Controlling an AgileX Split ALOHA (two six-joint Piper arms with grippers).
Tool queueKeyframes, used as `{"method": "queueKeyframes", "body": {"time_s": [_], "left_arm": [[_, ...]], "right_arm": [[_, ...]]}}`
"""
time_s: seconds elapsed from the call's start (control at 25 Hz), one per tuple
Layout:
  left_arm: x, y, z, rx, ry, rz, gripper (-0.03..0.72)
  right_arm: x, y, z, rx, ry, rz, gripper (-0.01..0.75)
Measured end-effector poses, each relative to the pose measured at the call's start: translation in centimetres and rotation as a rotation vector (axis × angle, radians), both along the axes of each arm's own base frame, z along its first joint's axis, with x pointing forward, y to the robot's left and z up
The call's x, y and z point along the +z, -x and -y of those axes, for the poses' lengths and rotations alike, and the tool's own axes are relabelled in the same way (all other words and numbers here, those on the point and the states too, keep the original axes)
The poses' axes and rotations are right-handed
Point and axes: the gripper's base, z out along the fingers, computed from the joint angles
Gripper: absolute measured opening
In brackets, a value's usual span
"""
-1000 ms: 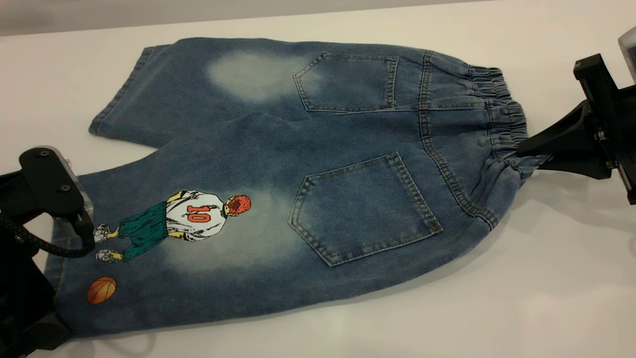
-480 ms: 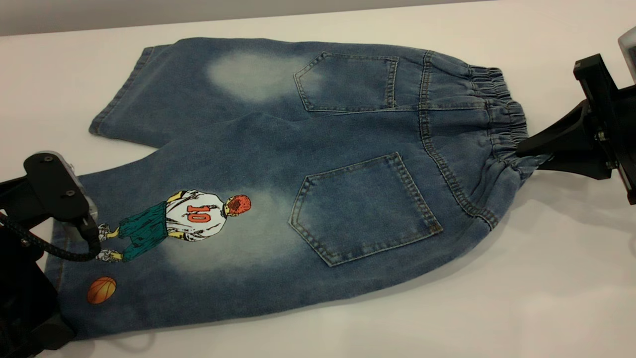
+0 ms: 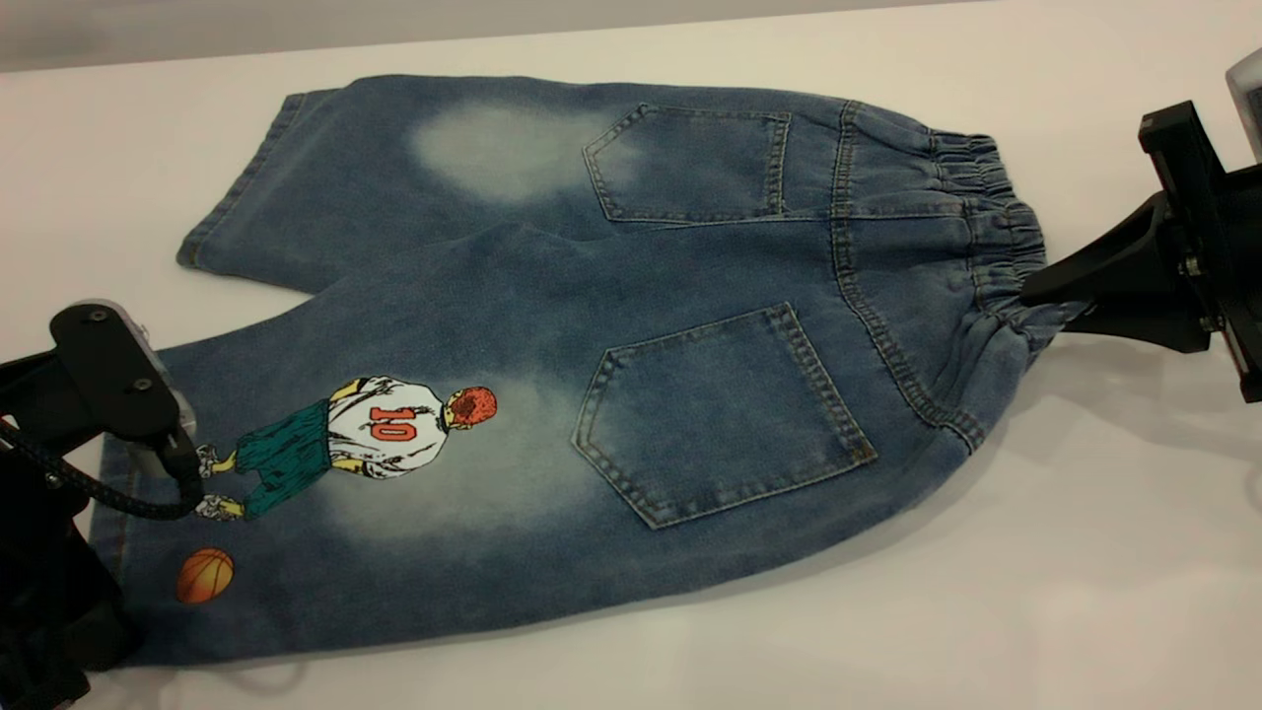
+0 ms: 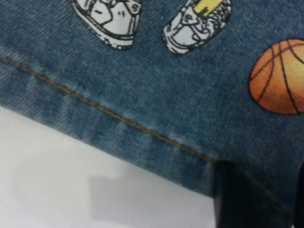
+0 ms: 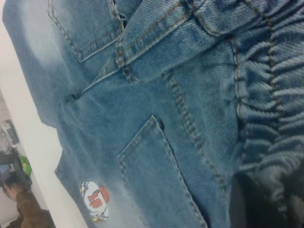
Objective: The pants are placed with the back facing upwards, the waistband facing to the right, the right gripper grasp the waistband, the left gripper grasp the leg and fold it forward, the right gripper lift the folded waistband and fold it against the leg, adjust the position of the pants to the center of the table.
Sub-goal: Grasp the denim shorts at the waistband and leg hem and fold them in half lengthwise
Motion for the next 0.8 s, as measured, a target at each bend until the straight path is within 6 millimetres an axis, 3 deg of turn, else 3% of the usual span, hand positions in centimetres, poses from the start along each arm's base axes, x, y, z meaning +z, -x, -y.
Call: {"method": "queueKeyframes", "body": {"time_s": [0.36, 0.48, 0.8], "left_arm": [[-0.1, 0.1, 0.0, -0.002, 0.001, -0.018, 0.132], [0.9, 1.0, 0.2, -0.005, 0.023, -0.081, 0.113], [5.3, 0.5, 0.5, 0.025, 0.095, 0.086, 0.114]], "right_arm": [[0.6, -0.1, -0.4, 0.012, -0.08, 0.028, 0.057], [0.9, 0.0, -0.5, -0.003, -0.109, 0.012, 0.057], [0.8, 2.3, -1.2, -0.01, -0.167, -0.06, 0.057]]}}
